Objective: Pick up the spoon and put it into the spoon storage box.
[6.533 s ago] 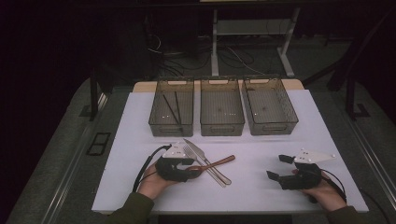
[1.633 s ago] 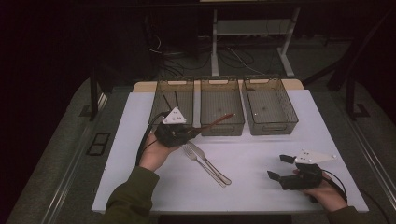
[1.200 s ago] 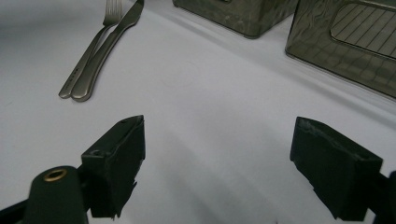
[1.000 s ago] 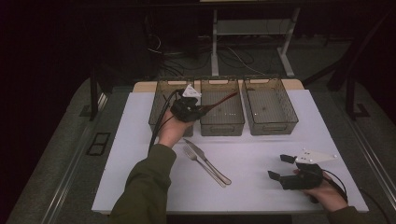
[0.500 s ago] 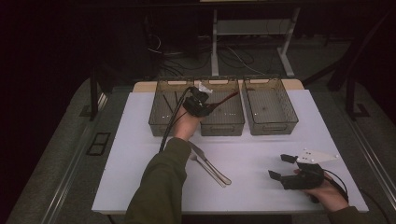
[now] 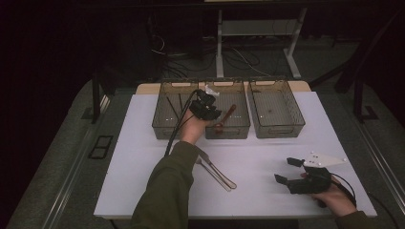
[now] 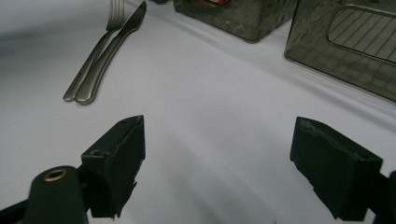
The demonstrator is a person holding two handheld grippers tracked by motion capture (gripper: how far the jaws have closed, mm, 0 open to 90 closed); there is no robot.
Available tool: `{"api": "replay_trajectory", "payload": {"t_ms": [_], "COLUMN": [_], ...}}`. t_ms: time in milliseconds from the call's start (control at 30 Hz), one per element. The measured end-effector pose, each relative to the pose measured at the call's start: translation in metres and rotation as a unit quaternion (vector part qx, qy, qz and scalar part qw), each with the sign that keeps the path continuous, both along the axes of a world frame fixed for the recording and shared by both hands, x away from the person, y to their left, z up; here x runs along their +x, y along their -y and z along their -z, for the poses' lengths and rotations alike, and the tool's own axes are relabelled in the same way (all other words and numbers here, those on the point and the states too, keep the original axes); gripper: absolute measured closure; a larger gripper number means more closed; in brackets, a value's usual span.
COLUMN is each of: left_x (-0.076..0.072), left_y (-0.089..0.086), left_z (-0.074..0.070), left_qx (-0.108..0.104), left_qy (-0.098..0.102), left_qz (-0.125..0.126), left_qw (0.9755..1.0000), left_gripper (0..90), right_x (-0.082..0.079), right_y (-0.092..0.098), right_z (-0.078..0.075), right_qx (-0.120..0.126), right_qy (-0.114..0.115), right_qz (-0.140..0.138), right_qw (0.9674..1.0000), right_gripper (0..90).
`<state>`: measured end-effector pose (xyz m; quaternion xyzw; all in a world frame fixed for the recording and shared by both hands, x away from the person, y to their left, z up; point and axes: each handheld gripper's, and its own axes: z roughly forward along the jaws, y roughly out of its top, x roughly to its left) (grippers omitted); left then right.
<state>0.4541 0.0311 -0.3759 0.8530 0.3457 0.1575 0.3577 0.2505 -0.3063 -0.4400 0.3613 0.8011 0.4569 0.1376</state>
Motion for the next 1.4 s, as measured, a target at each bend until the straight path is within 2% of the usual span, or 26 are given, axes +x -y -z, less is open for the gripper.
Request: {"api": "replay_trajectory", "payload": {"t_ms": [100,133,333,400,633,767,933,1067,1167,1400], "left_x": [-0.002,-0.003,-0.01,-0.014,-0.028,-0.038,-0.052,-0.065,-0.074,-0.093], "left_y": [-0.001,-0.002,-0.009,-0.012,-0.021,-0.025,-0.028,-0.032,-0.037,-0.046], "left_z": [-0.003,-0.004,-0.014,-0.016,-0.021,-0.023,-0.024,-0.022,-0.017,-0.005], "left_qx": [-0.012,-0.007,-0.021,-0.032,-0.057,-0.081,-0.082,-0.086,-0.082,-0.088], "left_qy": [0.003,0.005,0.008,0.011,0.014,0.018,0.018,0.024,0.025,0.02], "left_qz": [0.012,0.018,0.039,0.045,0.073,0.083,0.104,0.108,0.114,0.115], "left_qw": [0.9999,0.9998,0.999,0.9984,0.9956,0.993,0.9911,0.9902,0.9898,0.9893], "left_gripper": [60.3,59.2,53.0,51.8,45.4,42.6,38.7,36.4,35.2,34.8], "right_x": [0.0,0.0,0.0,0.0,0.002,0.002,0.002,0.001,0.0,-0.001], "right_y": [0.0,0.0,0.0,0.0,0.0,0.0,0.0,0.001,0.002,0.002], "right_z": [0.0,0.0,0.0,0.0,0.0,0.001,0.001,0.001,0.001,0.001], "right_qx": [-0.001,0.0,-0.001,0.0,0.002,0.0,-0.001,-0.001,-0.002,0.0], "right_qy": [0.0,0.0,-0.001,-0.001,-0.002,-0.002,-0.004,-0.003,-0.002,-0.003], "right_qz": [-0.002,-0.001,0.0,0.001,0.003,0.002,0.003,0.003,0.003,0.003], "right_qw": [1.0,1.0,1.0,1.0,1.0,1.0,1.0,1.0,1.0,1.0], "right_gripper": [17.3,17.3,17.3,17.2,17.3,17.3,17.3,17.3,17.2,17.3]}}
